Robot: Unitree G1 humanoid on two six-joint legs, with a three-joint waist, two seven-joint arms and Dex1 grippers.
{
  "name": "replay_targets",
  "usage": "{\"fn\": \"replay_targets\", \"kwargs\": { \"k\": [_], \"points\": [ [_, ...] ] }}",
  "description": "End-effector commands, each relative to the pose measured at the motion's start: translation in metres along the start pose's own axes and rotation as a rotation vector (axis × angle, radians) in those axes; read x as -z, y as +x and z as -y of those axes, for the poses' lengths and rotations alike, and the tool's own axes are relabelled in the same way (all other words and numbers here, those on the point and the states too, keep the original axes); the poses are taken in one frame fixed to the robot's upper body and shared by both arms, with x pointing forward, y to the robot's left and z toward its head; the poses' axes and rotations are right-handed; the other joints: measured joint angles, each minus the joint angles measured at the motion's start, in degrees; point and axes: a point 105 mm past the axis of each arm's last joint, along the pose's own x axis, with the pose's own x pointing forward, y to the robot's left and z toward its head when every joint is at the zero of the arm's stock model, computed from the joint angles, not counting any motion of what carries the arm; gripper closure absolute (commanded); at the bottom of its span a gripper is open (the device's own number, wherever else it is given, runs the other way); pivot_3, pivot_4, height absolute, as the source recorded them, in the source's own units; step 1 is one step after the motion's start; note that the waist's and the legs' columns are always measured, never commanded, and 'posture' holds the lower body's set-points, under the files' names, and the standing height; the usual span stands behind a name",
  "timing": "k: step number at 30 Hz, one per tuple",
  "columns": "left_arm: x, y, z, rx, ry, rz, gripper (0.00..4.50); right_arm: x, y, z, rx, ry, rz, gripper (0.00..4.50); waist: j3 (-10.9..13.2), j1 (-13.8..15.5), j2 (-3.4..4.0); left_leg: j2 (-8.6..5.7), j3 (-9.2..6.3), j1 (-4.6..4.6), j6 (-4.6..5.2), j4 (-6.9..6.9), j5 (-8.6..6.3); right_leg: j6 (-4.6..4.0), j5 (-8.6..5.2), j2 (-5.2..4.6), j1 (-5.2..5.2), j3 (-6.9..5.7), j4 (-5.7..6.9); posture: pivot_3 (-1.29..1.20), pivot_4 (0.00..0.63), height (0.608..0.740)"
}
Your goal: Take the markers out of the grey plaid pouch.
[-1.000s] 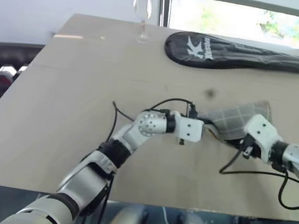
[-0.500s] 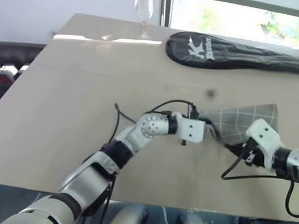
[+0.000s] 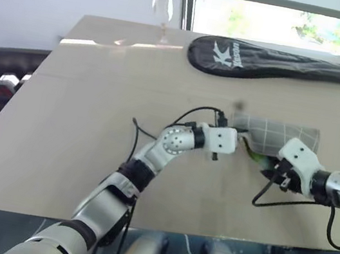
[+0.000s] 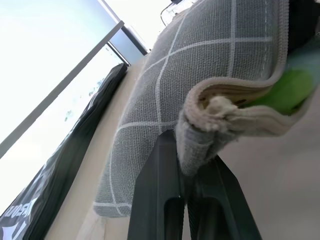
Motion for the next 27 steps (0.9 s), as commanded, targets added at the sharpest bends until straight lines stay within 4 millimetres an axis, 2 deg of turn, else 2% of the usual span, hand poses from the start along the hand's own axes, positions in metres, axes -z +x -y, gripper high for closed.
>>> {"fn": "replay_targets", "kwargs": {
  "k": [1,6,8,11,13,15,17,23,24,27],
  "points": [
    [-0.008,-0.002,-0.026,-0.107,0.028,0.02,4.5,-0.018,-0.005,-0.027,-0.166,-0.037,0.122,3.53,0.0,0.0,0.0,0.0,0.0,0.0,0.0,0.0,0.0,0.0,0.0,0.0,0.0,0.0,-0.01,0.0,0.15,0.74],
    [0.002,-0.004,-0.027,-0.126,0.03,-0.025,4.5,-0.032,-0.014,-0.043,-0.253,-0.093,0.245,3.53,0.0,-0.1,-0.02,0.0,0.01,0.01,0.0,0.01,0.0,0.0,0.0,0.0,0.02,0.01,0.02,0.0,0.15,0.74],
    [0.005,-0.005,-0.027,-0.129,0.032,-0.036,4.5,-0.04,-0.016,-0.041,-0.235,-0.09,0.316,3.53,0.0,-0.1,-0.02,0.01,0.0,0.03,0.0,0.01,0.0,0.0,0.0,0.02,0.02,0.01,0.04,0.0,0.15,0.74],
    [0.009,-0.008,-0.028,-0.137,0.033,-0.052,4.5,-0.055,-0.02,-0.026,-0.156,-0.052,0.428,3.53,0.0,-0.1,-0.03,0.03,0.0,0.03,0.0,0.01,0.0,0.0,0.0,0.05,0.01,0.02,0.06,0.0,0.15,0.74],
    [0.014,-0.013,-0.03,-0.146,0.033,-0.07,4.5,-0.056,-0.024,-0.005,-0.048,-0.029,0.454,3.53,0.0,0.0,-0.04,0.01,0.0,0.03,0.0,0.02,0.0,0.0,0.0,0.05,0.01,0.02,0.06,0.0,0.15,0.74],
    [0.019,-0.02,-0.032,-0.156,0.028,-0.086,4.5,-0.039,-0.03,0.027,0.106,0.013,0.384,3.53,0.0,0.0,-0.04,0.0,0.01,0.03,0.0,0.03,0.0,0.0,0.0,0.04,0.02,0.02,0.05,0.0,0.15,0.74],
    [0.021,-0.025,-0.033,-0.161,0.023,-0.096,4.5,-0.02,-0.037,0.05,0.214,0.045,0.309,3.53,0.0,0.1,-0.04,-0.02,0.0,0.03,0.0,0.02,0.0,0.0,0.0,0.04,0.02,0.01,0.05,0.0,0.15,0.74],
    [0.023,-0.03,-0.033,-0.163,0.017,-0.103,4.5,0.033,-0.047,0.088,0.404,0.156,0.113,3.53,0.0,0.0,-0.02,0.0,0.04,0.02,-0.01,-0.03,0.01,0.0,0.0,0.0,-0.03,0.06,0.05,0.0,0.15,0.74],
    [0.023,-0.03,-0.033,-0.164,0.016,-0.103,4.5,0.038,-0.047,0.088,0.406,0.154,0.087,3.03,0.0,0.0,-0.02,-0.01,0.07,0.02,-0.01,-0.03,0.01,0.0,0.0,-0.02,-0.03,0.08,0.06,0.0,0.15,0.74],
    [0.023,-0.03,-0.033,-0.167,0.013,-0.104,4.5,0.04,-0.045,0.087,0.402,0.14,0.07,1.97,0.0,-0.1,-0.02,0.0,0.07,0.03,0.0,-0.03,0.0,0.0,0.0,-0.01,-0.03,0.08,0.07,0.0,0.15,0.74]
  ]
}}
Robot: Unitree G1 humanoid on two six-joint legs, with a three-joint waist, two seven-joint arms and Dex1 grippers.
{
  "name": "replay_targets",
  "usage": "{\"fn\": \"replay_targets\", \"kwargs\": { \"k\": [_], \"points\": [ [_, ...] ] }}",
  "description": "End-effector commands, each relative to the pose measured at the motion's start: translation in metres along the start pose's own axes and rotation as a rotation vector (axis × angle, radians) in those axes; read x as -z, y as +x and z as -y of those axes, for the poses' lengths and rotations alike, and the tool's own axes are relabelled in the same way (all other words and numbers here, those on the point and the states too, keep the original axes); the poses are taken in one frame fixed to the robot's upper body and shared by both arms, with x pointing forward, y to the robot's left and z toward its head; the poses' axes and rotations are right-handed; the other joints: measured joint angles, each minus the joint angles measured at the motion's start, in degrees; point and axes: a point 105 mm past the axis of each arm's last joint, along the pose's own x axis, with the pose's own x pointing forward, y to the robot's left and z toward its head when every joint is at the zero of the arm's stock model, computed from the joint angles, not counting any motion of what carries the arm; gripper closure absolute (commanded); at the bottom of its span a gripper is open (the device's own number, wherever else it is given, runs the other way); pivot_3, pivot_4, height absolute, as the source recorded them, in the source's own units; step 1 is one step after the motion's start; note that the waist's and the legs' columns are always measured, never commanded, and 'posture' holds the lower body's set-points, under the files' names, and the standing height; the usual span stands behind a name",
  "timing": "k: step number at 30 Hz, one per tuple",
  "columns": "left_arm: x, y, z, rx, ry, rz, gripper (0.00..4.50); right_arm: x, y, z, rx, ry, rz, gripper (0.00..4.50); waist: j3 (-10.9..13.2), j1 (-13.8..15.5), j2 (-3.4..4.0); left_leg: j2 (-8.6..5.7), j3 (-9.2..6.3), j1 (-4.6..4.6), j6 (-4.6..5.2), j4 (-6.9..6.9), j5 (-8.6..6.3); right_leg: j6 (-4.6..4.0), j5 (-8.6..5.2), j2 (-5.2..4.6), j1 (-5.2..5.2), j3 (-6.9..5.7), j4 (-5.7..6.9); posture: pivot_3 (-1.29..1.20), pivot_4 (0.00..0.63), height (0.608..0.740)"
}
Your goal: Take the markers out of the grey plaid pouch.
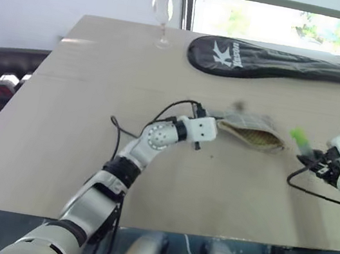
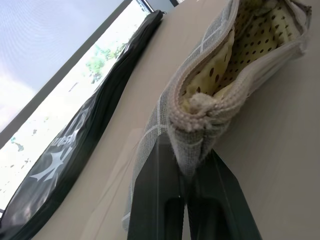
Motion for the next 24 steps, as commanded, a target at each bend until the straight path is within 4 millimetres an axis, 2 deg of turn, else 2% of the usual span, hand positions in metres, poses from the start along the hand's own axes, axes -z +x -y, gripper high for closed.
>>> {"fn": "replay_targets", "kwargs": {
  "k": [1,2,6,10,13,14,15,16,18,20,24],
  "points": [
    [-0.016,0.002,-0.012,-0.046,0.005,0.055,4.5,-0.01,-0.001,0.003,0.029,-0.051,0.03,1.44,0.0,-0.1,0.01,0.01,0.0,0.0,0.0,0.0,0.0,0.0,0.0,0.01,0.0,0.0,0.0,0.0,0.15,0.74],
    [-0.016,0.002,-0.012,-0.051,-0.003,0.055,4.5,-0.012,0.001,-0.001,0.017,-0.063,0.031,1.22,0.0,-0.1,0.01,0.02,0.01,0.02,0.0,0.0,0.0,0.0,0.0,0.02,0.0,0.02,0.01,0.0,0.15,0.74],
    [-0.018,0.004,-0.012,-0.063,-0.025,0.055,4.5,-0.019,0.003,-0.007,0.003,-0.076,0.077,1.22,0.0,-0.1,0.01,0.01,0.01,0.02,0.0,0.0,0.0,0.0,0.0,0.01,0.01,0.03,0.01,0.0,0.15,0.74],
    [-0.02,0.004,-0.012,-0.063,-0.032,0.059,4.5,-0.048,0.004,-0.022,-0.055,-0.026,0.226,1.22,0.0,-0.2,0.01,0.02,0.02,0.01,0.0,0.01,0.0,0.0,0.0,0.03,0.0,0.05,0.0,0.0,0.15,0.74],
    [-0.024,0.006,-0.015,-0.07,-0.044,0.068,4.5,-0.068,0.008,-0.046,-0.157,0.066,0.328,1.22,0.0,-0.1,0.01,0.04,0.01,0.03,0.0,0.0,0.0,0.0,0.0,0.07,0.0,0.05,0.03,0.0,0.15,0.74],
    [-0.025,0.007,-0.017,-0.076,-0.056,0.071,4.5,-0.072,0.01,-0.055,-0.193,0.088,0.347,1.73,0.0,-0.1,0.01,0.04,-0.01,0.03,0.0,0.0,0.0,0.0,0.0,0.06,0.0,0.04,0.03,0.0,0.15,0.74],
    [-0.027,0.007,-0.018,-0.082,-0.067,0.075,4.5,-0.074,0.012,-0.063,-0.225,0.097,0.357,1.99,0.0,0.0,0.0,0.04,-0.02,0.02,0.0,0.0,0.0,0.0,0.0,0.06,0.0,0.02,0.02,0.0,0.15,0.74],
    [-0.028,0.008,-0.019,-0.084,-0.076,0.08,4.5,-0.077,0.014,-0.069,-0.247,0.108,0.37,2.46,0.0,0.0,0.0,0.04,-0.03,0.02,0.0,0.01,0.0,0.0,0.0,0.05,0.01,0.02,0.01,0.0,0.15,0.74],
    [-0.032,0.008,-0.02,-0.078,-0.092,0.091,4.5,-0.083,0.019,-0.075,-0.26,0.136,0.392,3.54,0.0,0.0,0.0,0.01,-0.03,-0.01,0.0,0.02,0.0,0.0,0.0,0.01,0.01,0.0,0.0,0.0,0.15,0.74],
    [-0.036,0.008,-0.017,-0.061,-0.105,0.106,4.5,-0.085,0.024,-0.078,-0.267,0.145,0.391,4.42,0.0,0.0,0.0,-0.01,-0.01,-0.01,0.0,0.02,0.0,0.0,0.0,0.0,0.01,0.02,-0.01,0.0,0.15,0.74],
    [-0.044,0.005,-0.012,-0.026,-0.143,0.137,4.5,-0.076,0.035,-0.073,-0.237,0.15,0.359,4.42,0.0,-0.1,0.01,0.0,-0.04,-0.01,0.0,0.01,0.0,0.0,0.0,0.01,0.0,-0.02,-0.01,0.0,0.15,0.74]
  ]
}}
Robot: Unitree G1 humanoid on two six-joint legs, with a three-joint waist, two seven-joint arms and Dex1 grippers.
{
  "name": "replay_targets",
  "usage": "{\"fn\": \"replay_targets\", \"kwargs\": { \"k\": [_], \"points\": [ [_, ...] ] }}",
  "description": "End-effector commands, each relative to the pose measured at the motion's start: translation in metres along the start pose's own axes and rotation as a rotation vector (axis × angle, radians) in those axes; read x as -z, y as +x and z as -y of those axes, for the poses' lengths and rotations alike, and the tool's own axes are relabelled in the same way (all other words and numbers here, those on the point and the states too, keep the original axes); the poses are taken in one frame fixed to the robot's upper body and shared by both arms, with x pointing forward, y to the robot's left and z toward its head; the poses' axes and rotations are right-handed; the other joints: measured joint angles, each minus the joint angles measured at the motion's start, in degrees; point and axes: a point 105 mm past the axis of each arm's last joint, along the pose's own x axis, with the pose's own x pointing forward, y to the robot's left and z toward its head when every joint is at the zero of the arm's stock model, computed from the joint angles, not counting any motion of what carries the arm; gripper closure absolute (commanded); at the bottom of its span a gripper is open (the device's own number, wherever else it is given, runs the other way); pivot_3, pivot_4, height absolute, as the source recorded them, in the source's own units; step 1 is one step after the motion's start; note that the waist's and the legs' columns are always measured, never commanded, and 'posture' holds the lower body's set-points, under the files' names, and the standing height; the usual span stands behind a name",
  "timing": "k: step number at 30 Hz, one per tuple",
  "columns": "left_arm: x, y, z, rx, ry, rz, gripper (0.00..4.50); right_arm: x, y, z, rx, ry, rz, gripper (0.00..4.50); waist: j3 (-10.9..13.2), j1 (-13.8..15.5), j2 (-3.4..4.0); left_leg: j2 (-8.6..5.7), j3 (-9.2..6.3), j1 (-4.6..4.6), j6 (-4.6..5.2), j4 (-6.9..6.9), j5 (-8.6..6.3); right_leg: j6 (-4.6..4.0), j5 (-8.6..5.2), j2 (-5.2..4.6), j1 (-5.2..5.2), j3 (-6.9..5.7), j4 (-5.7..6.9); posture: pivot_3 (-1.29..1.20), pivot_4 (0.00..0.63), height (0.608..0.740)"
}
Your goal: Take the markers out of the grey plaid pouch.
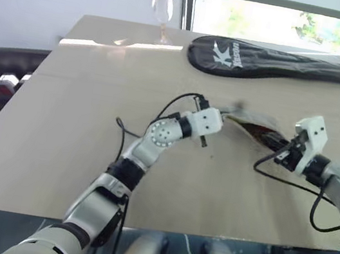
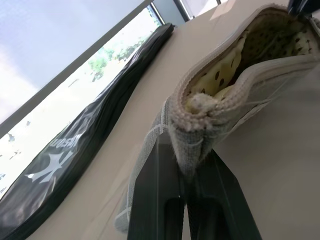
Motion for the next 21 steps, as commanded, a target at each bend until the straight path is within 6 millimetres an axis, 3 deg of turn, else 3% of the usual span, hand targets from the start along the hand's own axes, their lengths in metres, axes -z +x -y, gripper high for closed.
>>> {"fn": "replay_targets", "kwargs": {
  "k": [1,5,6,8,11,15,21],
  "points": [
    [-0.02,-0.003,-0.002,0.005,-0.03,0.078,4.5,0.001,0.002,0.011,0.046,-0.027,0.001,4.42,0.0,-0.1,0.0,0.0,0.01,0.0,0.0,0.0,0.0,0.0,0.0,0.0,0.0,0.01,0.0,0.0,0.15,0.74],
    [-0.024,-0.011,0.008,0.078,-0.079,0.089,4.5,0.01,0.006,0.021,0.08,-0.069,-0.046,4.42,0.0,-0.2,0.02,0.01,0.01,0.01,0.0,0.0,0.0,0.0,0.0,0.03,-0.02,0.02,0.03,0.0,0.15,0.74],
    [-0.024,-0.014,0.012,0.104,-0.096,0.088,4.5,0.014,0.007,0.022,0.073,-0.107,-0.081,4.2,0.0,-0.3,0.04,0.02,0.02,0.02,0.0,0.0,0.0,0.0,0.0,0.03,-0.02,0.04,0.03,0.0,0.15,0.74],
    [-0.025,-0.019,0.018,0.149,-0.129,0.086,4.5,0.02,0.007,0.021,0.057,-0.178,-0.134,3.59,0.0,-0.3,0.04,0.02,0.05,0.03,0.0,-0.01,0.0,-0.01,0.0,0.05,-0.03,0.06,0.04,0.0,0.15,0.74],
    [-0.027,-0.026,0.027,0.209,-0.171,0.083,4.5,0.024,0.01,0.015,0.015,-0.285,-0.19,1.95,0.0,-0.3,0.04,0.03,0.04,0.03,0.0,-0.01,0.0,-0.01,0.0,0.07,-0.03,0.06,0.03,0.0,0.15,0.74],
    [-0.029,-0.032,0.038,0.277,-0.217,0.074,4.5,0.028,0.014,0.005,-0.042,-0.392,-0.235,0.15,0.0,-0.2,0.04,0.03,0.04,0.03,0.0,0.0,0.0,-0.01,0.0,0.07,-0.02,0.05,0.02,0.0,0.15,0.74],
    [-0.034,-0.034,0.044,0.333,-0.271,0.072,4.5,0.024,0.019,-0.006,-0.109,-0.511,-0.274,0.06,0.0,-0.2,0.04,0.03,0.03,0.03,0.0,0.0,0.0,-0.01,0.0,0.08,-0.02,0.04,0.01,0.0,0.15,0.74]
  ]
}}
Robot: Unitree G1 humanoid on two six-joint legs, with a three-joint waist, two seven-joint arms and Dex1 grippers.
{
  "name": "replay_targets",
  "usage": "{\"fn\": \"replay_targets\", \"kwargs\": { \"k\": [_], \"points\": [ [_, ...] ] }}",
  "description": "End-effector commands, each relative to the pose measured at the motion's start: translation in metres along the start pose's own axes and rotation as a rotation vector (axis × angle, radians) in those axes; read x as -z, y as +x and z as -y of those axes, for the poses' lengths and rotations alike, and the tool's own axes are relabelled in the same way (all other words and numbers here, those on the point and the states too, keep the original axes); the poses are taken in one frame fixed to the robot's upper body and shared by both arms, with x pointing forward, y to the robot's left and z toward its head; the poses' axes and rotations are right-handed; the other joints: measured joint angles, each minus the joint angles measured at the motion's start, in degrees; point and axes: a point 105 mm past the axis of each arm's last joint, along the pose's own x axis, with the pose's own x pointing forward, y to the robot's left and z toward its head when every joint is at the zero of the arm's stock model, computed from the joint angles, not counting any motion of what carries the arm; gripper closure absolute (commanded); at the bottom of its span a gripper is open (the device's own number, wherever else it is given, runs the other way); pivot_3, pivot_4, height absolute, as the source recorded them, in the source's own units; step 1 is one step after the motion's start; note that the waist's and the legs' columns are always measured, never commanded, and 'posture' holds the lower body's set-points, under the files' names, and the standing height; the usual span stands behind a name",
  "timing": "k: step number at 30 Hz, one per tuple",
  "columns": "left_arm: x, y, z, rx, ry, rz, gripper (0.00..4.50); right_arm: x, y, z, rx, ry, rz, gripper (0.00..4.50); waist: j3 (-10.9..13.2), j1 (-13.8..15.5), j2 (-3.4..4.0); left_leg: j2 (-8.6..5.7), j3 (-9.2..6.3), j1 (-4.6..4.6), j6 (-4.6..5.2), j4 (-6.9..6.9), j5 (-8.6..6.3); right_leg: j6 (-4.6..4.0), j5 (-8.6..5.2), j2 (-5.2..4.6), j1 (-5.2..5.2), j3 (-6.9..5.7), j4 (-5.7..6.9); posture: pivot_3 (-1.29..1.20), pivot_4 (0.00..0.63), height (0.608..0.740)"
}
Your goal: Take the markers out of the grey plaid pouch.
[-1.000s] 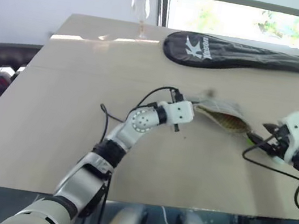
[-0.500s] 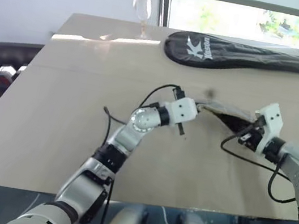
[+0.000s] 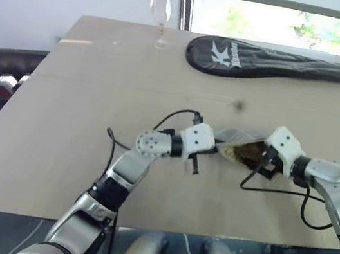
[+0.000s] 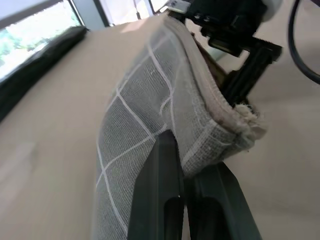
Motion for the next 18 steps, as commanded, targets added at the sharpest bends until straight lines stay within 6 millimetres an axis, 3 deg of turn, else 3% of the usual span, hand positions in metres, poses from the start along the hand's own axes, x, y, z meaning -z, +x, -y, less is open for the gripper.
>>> {"fn": "replay_targets", "kwargs": {
  "k": [1,5,13,18],
  "points": [
    [-0.026,0.003,0.002,0.036,0.004,0.083,4.5,-0.019,-0.003,-0.001,-0.018,-0.109,0.012,0.06,0.0,0.0,0.0,0.0,0.0,0.0,0.0,0.0,0.0,0.0,0.0,-0.01,0.0,0.0,0.0,0.0,0.15,0.74],
    [-0.031,0.005,0.01,0.109,-0.052,0.106,4.5,-0.019,-0.003,-0.006,-0.092,-0.116,-0.019,0.06,0.0,0.0,0.0,0.0,0.0,0.0,0.0,0.0,0.0,0.0,0.0,-0.01,0.01,0.0,-0.01,0.0,0.15,0.74],
    [-0.042,0.002,0.018,0.217,-0.206,0.126,4.5,-0.036,-0.044,-0.002,-0.252,-0.155,-0.12,0.06,0.0,0.0,0.04,0.01,-0.03,-0.04,0.01,-0.01,-0.01,0.0,0.0,-0.03,0.03,-0.05,-0.09,0.0,0.15,0.74],
    [-0.046,0.0,0.024,0.273,-0.304,0.115,4.5,-0.036,-0.057,-0.005,-0.324,-0.157,-0.201,0.06,0.0,0.1,0.03,0.03,-0.06,-0.04,0.0,-0.03,-0.01,-0.01,-0.01,-0.05,0.03,-0.07,-0.11,0.0,0.15,0.74]
  ]
}}
